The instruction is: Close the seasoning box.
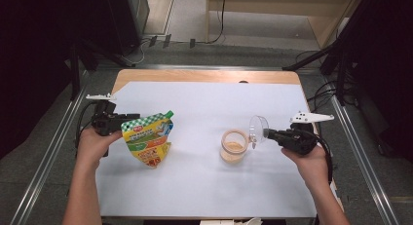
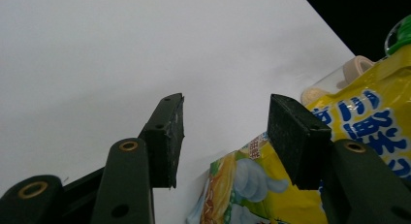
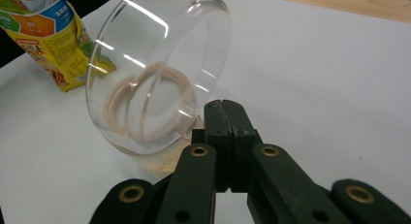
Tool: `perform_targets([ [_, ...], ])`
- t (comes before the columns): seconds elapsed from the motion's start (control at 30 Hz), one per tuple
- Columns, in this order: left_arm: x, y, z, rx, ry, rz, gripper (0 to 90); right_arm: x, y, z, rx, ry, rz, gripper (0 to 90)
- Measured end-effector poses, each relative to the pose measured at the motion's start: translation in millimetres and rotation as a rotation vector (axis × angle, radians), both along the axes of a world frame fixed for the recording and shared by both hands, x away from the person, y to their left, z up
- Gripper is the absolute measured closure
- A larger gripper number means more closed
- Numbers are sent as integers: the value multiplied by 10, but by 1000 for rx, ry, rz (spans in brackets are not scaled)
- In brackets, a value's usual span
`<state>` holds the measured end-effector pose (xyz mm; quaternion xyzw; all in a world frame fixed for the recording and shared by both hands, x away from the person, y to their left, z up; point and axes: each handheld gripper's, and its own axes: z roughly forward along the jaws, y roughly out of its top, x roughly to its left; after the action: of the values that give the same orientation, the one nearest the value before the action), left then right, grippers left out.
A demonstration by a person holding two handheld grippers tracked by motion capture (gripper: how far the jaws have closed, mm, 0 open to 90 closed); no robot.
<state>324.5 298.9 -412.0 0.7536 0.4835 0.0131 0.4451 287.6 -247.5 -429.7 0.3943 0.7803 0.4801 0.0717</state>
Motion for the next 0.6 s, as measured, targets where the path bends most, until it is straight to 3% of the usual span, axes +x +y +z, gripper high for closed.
perform_targets([
  [0.6,10,11,-21,12,16,8,481,-59,203,9,-7,-22,44,900],
])
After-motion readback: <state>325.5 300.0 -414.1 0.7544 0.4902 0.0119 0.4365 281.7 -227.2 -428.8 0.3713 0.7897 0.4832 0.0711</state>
